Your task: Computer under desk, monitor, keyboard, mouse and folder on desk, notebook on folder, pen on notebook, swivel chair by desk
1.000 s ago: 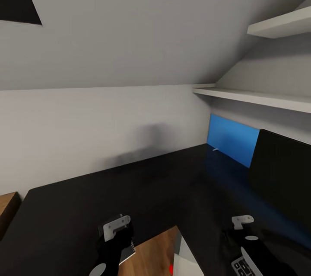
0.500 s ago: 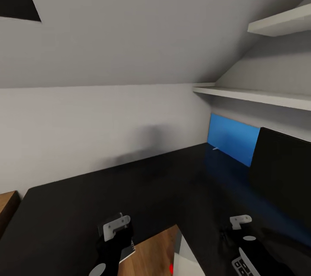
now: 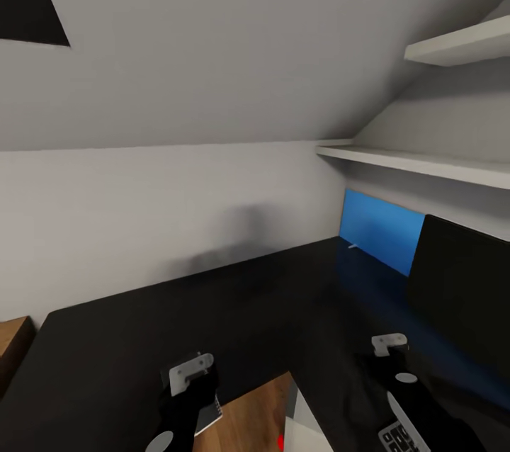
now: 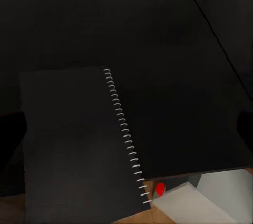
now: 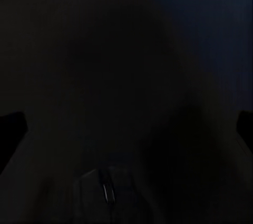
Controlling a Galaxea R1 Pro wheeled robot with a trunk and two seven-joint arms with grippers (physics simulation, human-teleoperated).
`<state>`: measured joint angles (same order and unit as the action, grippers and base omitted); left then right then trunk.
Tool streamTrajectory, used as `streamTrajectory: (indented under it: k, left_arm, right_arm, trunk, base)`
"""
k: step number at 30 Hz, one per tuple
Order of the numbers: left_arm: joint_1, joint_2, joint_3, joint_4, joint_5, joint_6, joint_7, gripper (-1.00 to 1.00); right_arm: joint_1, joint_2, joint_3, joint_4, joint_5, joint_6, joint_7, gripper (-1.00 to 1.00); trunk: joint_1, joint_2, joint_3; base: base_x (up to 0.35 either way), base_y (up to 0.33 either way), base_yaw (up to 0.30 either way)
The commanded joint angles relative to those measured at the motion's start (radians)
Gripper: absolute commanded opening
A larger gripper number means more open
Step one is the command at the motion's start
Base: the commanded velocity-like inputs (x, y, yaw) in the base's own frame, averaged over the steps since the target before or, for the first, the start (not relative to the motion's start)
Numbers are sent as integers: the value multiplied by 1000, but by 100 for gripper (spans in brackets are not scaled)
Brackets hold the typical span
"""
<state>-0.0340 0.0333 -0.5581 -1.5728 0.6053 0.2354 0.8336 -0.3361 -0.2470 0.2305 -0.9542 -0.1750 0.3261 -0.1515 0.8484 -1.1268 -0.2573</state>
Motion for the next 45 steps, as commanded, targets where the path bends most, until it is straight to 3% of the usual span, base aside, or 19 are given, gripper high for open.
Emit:
streamTrajectory:
  k: [1,10,12,17,18,28,33,34,39,42,45]
  left_arm:
    - [-1,1,-2,-1,3,5,7,100]
    - [-1,1,-3,-1,3,5,7,100]
    - [-1,1,-2,3,3,6,7,100]
    - [-1,0,-9,8,-4,2,6,100]
    - [-1,0,-9,8,-5,1,7,100]
    - [-1,1,0,51,-1,1,9,100]
    - [-1,8,14,98,-2,-3,9,100]
    - [-1,35,14,177,-1,-5,8,100]
    - [-1,52,14,336,4,-25,5,100]
    - [-1,50,14,501,3,-68,-69,100]
    - [-1,51,18,560,4,-110,-138,100]
  right_arm:
    - [-1,0,5,-9,-12,1,-10,100]
    - [1,71,5,-43,-15,-13,-19,100]
    - [2,106,3,-47,-15,-15,-47,100]
    - [5,135,4,-62,-16,-20,-124,100]
    - [5,150,4,-61,-16,-23,-159,100]
    - [5,154,3,-58,-15,-25,-177,100]
    - [7,152,1,-57,-16,-76,-234,100]
    - [10,151,0,-59,-15,-114,-246,100]
    - [48,155,3,-62,-19,-132,-252,100]
    - [67,188,4,-51,-17,-145,-252,100]
    - [77,204,4,-38,-16,-154,-252,100]
  trunk:
    - [-4,6,2]
    - [-31,55,24]
    - [-31,55,24]
    - [-31,55,24]
    - [-31,55,24]
    - [-31,55,24]
    - [-31,55,23]
    - [-31,55,23]
    - [-31,55,23]
    - [-31,55,24]
    - [-31,55,24]
  base:
    - [0,0,0]
    - [0,0,0]
    - [0,0,0]
    - [-105,0,86]
    - [-332,0,277]
    - [-336,0,280]
    - [-336,0,240]
    - [-336,0,37]
    - [-336,0,11]
    - [-335,0,189]
    - [-280,0,253]
